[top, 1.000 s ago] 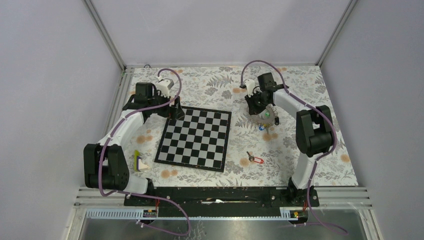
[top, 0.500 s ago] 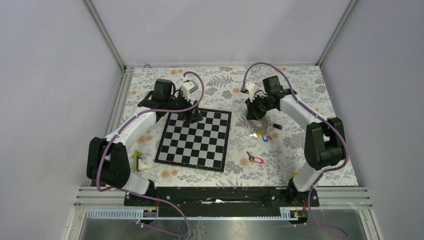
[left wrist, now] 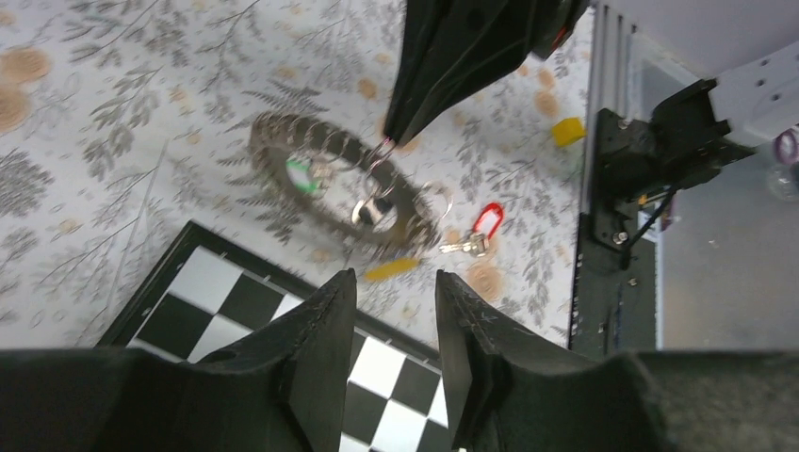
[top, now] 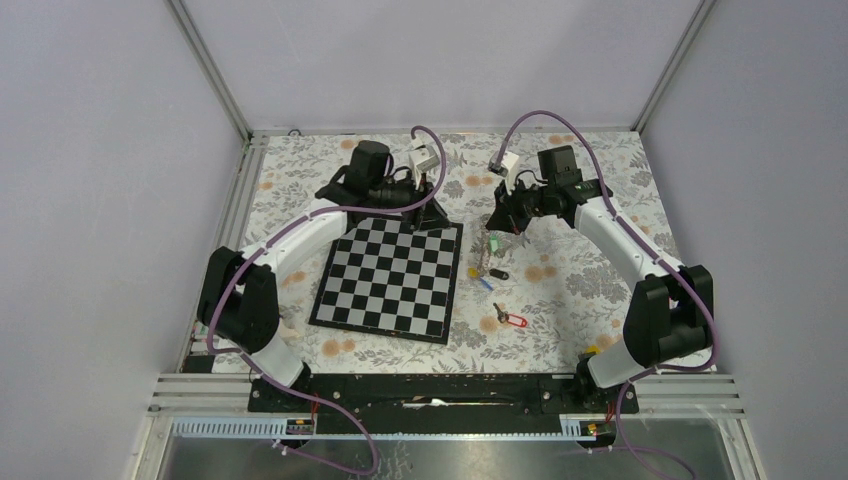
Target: Put the keys on the keyring
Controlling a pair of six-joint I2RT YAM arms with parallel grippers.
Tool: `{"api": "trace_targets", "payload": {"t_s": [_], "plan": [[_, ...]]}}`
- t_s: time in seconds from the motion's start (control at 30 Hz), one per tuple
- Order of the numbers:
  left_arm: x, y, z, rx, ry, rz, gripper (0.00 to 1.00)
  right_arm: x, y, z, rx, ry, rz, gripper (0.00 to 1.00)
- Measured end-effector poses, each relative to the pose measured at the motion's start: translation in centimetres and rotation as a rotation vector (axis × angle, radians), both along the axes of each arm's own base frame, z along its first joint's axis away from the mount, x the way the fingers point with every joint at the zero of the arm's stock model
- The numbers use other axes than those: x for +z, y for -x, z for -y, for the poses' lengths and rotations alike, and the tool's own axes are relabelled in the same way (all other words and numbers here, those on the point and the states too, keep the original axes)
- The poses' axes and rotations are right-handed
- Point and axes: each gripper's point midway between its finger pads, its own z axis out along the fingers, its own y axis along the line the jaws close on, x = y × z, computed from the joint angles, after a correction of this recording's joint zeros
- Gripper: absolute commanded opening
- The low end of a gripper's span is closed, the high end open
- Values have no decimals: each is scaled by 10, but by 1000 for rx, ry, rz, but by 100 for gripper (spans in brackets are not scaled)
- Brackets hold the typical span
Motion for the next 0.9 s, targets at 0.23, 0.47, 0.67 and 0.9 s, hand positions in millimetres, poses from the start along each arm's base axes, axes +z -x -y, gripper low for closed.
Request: {"api": "trace_targets", "payload": {"t_s": [0.23,0.47,0.67,0.9], "plan": [[13,15,27,-35,43,-49,39,22,0,-15,-35,-111,-65,0],[10,14,33,-4,32,-65,41,36,-2,-24,-55,-188,-106,0],[5,6,32,46,14,-68,37,41,-1,-28,-55,-214,-121,0],[2,-1,30,94,-3,-65,35,41,-1,-28,-58,-216,-125,0]]}}
